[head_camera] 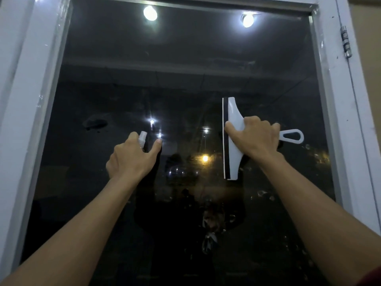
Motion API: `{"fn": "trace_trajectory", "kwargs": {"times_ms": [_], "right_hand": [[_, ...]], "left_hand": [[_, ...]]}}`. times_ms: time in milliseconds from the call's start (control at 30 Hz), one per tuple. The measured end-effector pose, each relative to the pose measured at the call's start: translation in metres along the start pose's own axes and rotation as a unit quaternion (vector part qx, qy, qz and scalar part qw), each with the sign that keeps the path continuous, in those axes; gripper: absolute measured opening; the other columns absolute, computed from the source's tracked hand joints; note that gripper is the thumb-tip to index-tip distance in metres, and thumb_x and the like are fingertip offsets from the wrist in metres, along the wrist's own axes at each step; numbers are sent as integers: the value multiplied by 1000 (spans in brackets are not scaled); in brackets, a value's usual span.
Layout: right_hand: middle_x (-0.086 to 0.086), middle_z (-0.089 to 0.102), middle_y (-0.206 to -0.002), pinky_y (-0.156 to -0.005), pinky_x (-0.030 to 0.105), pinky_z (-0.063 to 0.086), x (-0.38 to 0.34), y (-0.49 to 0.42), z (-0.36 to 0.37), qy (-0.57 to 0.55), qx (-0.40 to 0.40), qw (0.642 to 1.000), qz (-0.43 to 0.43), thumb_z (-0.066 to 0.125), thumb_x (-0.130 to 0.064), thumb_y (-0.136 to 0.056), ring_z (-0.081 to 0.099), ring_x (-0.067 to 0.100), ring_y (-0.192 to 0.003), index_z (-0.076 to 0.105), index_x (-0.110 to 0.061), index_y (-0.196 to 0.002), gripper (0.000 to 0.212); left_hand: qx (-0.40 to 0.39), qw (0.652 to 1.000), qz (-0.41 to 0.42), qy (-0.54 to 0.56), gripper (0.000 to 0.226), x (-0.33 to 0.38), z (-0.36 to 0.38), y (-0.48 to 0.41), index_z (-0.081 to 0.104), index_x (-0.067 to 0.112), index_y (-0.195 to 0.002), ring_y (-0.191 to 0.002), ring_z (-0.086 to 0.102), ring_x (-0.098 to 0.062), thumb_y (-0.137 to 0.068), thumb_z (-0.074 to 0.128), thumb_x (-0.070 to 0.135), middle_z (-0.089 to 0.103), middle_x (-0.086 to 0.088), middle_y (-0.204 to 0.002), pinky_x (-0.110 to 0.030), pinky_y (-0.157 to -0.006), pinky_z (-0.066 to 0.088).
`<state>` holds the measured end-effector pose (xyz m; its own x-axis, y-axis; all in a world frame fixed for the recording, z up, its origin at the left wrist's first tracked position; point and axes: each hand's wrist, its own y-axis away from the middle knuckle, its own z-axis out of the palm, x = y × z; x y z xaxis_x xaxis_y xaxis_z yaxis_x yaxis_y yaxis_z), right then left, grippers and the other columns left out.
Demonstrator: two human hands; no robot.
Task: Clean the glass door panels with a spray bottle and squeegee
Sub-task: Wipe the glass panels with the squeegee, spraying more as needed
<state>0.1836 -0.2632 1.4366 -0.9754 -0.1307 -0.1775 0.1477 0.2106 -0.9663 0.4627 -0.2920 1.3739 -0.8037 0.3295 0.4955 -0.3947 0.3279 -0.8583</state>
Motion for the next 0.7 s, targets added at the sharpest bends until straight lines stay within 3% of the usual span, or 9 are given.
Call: {"fn": "trace_trajectory", "kwargs": {"times_ms": [167,267,400,567,700], "right_hand": [[-5,50,-57,-86,42,33,-49,10,4,-46,58,997,-27,38,-61,-92,47,11,-52,48,-23,-65,48],[-6,51,-56,-82,41,30,-104,8,13,-50,45,995,-71,36,-61,-92,45,11,-51,52,-22,-70,48],[-6,48,-54,-82,41,30,-150,4,26,-23,28,994,-103,42,-55,-92,41,10,-48,39,-22,-62,44],[-6,48,-53,-80,41,28,-136,1,28,9,18,995,-99,40,-57,-90,40,11,-48,36,-22,-61,45],[-4,53,-61,-80,41,30,-93,-6,22,15,1,997,-75,34,-62,-90,48,15,-55,52,-20,-73,48]], "left_hand": [[-12,1000,-3,-8,54,2,-1,1,46,22,-90,-57,40,-9,-85,45,76,51,4,-71,-28,-49,27],[-8,1000,-6,-11,53,2,-1,2,45,23,-90,-55,35,-9,-85,45,76,46,6,-69,-27,-47,21],[-17,1000,-18,-16,55,2,-1,1,44,23,-90,-57,41,-13,-84,45,78,47,4,-71,-28,-47,25],[-3,1000,-18,-10,57,-1,0,3,45,23,-90,-58,41,-14,-82,44,80,47,4,-72,-29,-47,26],[7,1000,-14,-7,58,-2,-1,5,45,22,-89,-56,38,-11,-83,44,80,47,4,-70,-28,-47,23]]}}
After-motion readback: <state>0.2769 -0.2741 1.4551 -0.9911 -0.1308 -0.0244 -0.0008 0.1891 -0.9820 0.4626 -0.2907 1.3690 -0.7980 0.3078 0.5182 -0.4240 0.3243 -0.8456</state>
